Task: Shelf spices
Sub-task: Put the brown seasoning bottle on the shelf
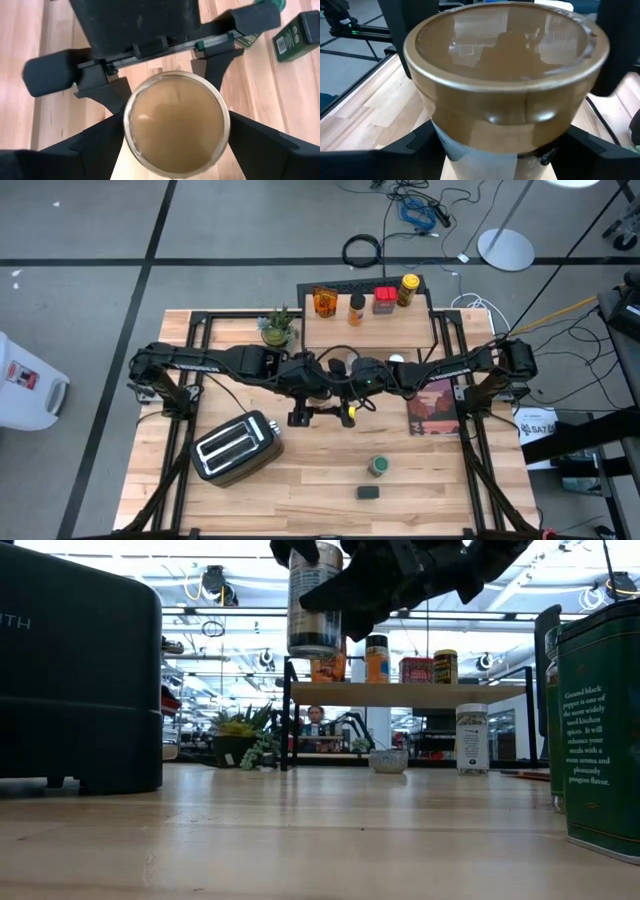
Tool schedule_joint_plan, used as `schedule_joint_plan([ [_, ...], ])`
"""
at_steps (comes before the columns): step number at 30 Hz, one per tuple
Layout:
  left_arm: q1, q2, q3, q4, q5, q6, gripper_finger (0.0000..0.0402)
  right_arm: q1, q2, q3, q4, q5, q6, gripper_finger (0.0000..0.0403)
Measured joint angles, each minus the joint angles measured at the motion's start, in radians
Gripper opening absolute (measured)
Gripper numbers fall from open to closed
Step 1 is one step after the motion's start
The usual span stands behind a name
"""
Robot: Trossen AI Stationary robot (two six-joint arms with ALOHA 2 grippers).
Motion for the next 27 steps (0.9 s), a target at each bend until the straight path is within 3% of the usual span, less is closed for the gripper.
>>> schedule_joint_plan([
  [8,-0.003,0.0,0.0,0.004,-0.012,-0.001,0.0337,0.001,0.0,0.001,-0.001,0.0,-0.001,0.0266],
  [18,-0.002,0.0,0.0,0.011,-0.015,0.004,0.0285,0.001,0.0,0.001,-0.003,0.0,-0.004,0.0266],
  [27,-0.002,0.0,0.0,0.011,-0.015,0.005,0.0283,0.001,0.0,0.001,-0.006,0.008,-0.004,0.0266],
])
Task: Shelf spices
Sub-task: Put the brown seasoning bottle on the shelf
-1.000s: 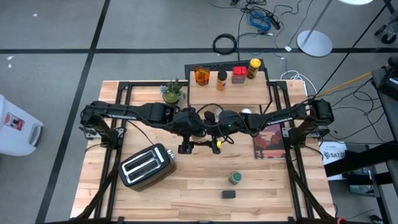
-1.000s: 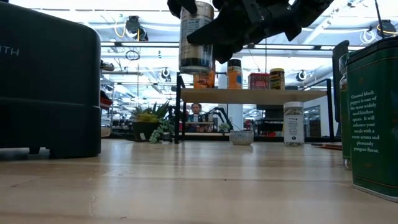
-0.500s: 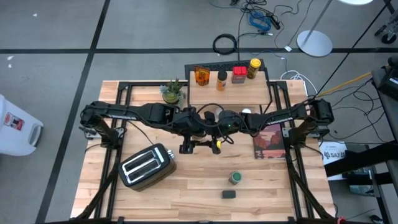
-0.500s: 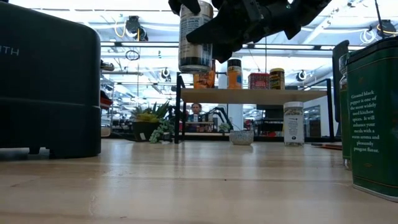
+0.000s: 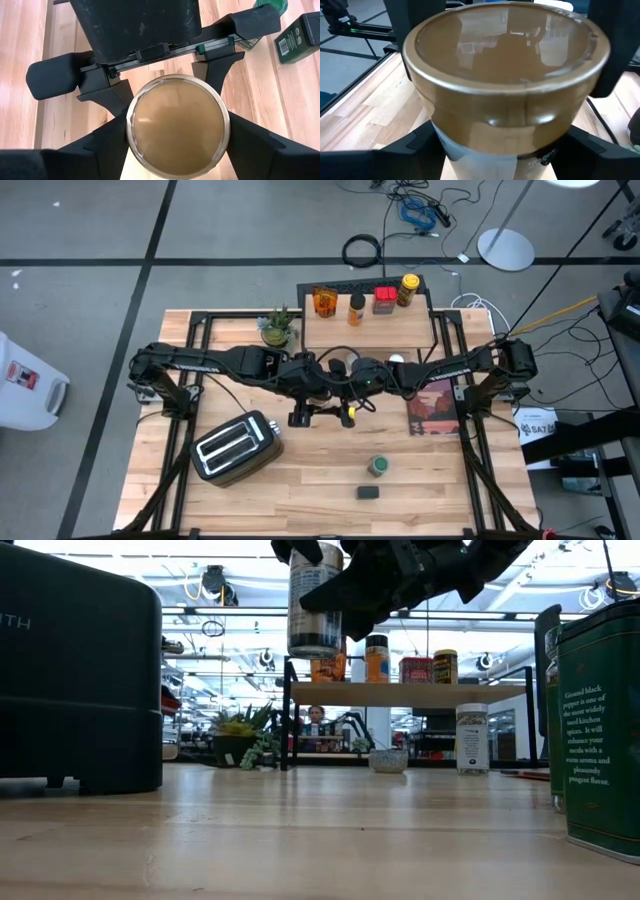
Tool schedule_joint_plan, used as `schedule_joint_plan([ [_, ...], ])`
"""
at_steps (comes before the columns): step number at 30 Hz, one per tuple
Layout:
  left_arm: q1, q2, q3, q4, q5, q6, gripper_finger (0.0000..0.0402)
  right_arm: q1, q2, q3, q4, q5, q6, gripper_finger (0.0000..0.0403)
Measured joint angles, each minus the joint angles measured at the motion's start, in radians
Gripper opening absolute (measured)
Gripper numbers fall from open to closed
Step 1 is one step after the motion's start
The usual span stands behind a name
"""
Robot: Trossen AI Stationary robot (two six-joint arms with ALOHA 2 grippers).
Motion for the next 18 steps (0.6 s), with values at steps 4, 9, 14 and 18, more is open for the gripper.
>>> schedule_joint_plan([
  [4,0.0,0.0,0.0,0.0,0.0,0.001,0.0283,0.001,0.0,0.0,-0.003,0.011,0.004,0.0277],
  [9,0.0,0.0,0.0,-0.001,-0.003,-0.005,0.0282,0.0,0.0,0.001,-0.006,0.045,0.035,0.0343],
  [14,0.0,0.0,0.0,-0.007,-0.018,-0.006,0.0282,0.0,0.0,0.001,-0.026,0.063,0.045,0.0351],
  [18,0.0,0.0,0.0,-0.013,-0.018,-0.006,0.0282,0.0,-0.003,0.001,-0.039,0.063,0.046,0.0349],
])
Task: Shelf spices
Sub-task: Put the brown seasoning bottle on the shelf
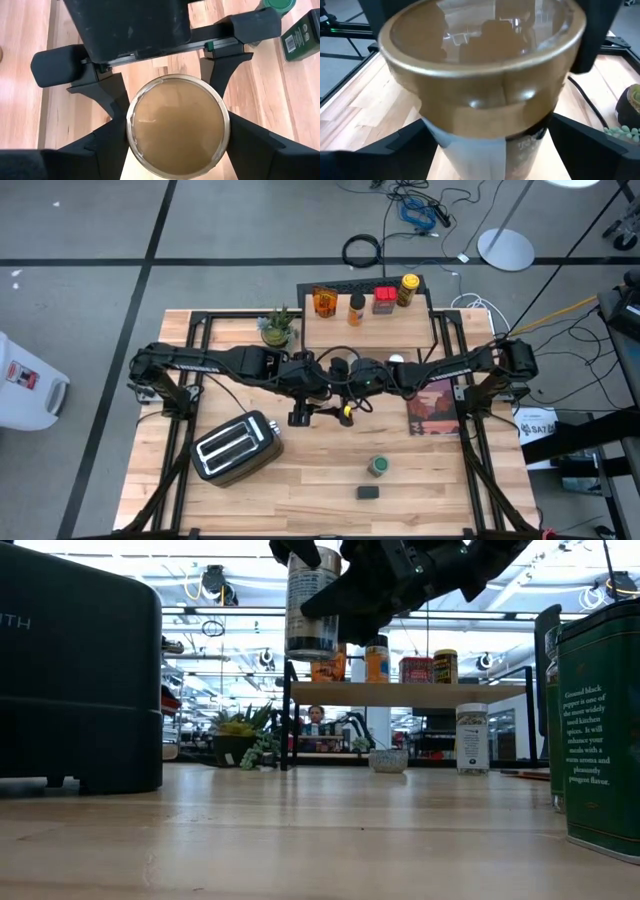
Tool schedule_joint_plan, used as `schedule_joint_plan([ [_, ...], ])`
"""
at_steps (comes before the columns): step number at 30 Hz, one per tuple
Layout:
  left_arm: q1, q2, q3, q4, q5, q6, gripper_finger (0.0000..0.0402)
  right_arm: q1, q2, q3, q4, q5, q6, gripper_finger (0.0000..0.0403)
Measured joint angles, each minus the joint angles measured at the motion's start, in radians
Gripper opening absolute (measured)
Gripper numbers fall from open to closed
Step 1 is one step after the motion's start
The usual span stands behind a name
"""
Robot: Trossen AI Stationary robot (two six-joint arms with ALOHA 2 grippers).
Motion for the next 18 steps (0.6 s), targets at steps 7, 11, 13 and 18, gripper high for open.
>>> schedule_joint_plan([
  [7,0.0,0.0,0.058,-0.051,-0.028,0.0,0.0282,0.0,-0.048,-0.001,-0.055,0.017,0.018,0.0349],
  [11,0.0,-0.001,0.112,-0.098,-0.049,0.003,0.0282,0.0,-0.107,0.0,-0.113,0.057,0.023,0.0349],
  [13,0.0,-0.001,0.14,-0.121,-0.051,0.002,0.0282,0.0,-0.135,0.0,-0.147,0.06,0.029,0.0349],
  [18,0.0,-0.001,0.189,-0.147,-0.073,0.001,0.0282,0.02,-0.19,0.0,-0.219,0.083,0.06,0.0349],
])
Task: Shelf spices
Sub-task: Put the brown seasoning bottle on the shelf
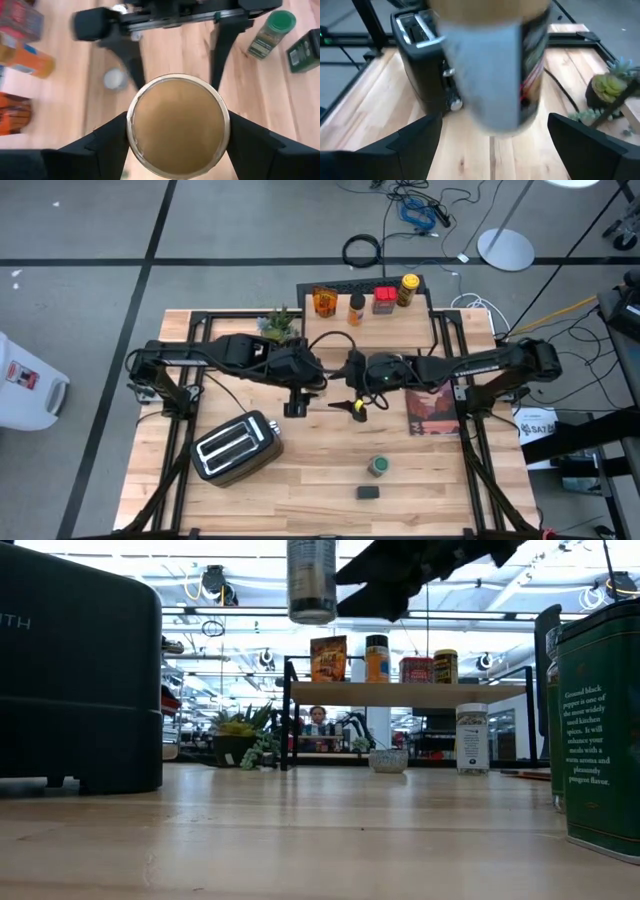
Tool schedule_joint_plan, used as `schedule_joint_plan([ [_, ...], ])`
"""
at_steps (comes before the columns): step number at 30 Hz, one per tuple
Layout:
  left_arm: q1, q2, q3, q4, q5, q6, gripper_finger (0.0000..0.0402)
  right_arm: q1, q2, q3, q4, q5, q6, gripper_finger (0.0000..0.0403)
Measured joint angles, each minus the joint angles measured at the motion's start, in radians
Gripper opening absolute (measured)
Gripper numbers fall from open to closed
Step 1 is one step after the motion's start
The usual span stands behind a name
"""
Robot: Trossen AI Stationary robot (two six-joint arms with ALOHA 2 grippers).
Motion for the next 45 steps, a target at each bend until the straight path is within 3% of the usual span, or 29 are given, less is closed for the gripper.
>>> schedule_joint_plan([
  [10,0.05,-0.001,0.072,0.002,-0.095,-0.004,0.0282,0.105,-0.021,-0.001,-0.111,0.091,0.044,0.035],
  [14,0.101,-0.001,0.075,0.001,-0.103,-0.02,0.0282,0.153,-0.023,-0.001,-0.155,0.177,0.071,0.035],
  [23,0.212,-0.001,0.076,0.037,-0.042,-0.022,0.0282,0.228,-0.024,-0.001,-0.166,0.286,0.176,0.035],
  [26,0.242,-0.001,0.076,0.067,0.024,-0.001,0.0282,0.249,-0.024,-0.001,-0.166,0.334,0.197,0.035],
  [33,0.299,0.014,0.077,0.115,0.033,0.028,0.0282,0.289,-0.024,-0.001,-0.165,0.343,0.239,0.035],
  [45,0.398,0.132,0.077,0.137,0.062,0.06,0.0282,0.382,-0.024,-0.001,-0.177,0.486,0.3,0.035],
])
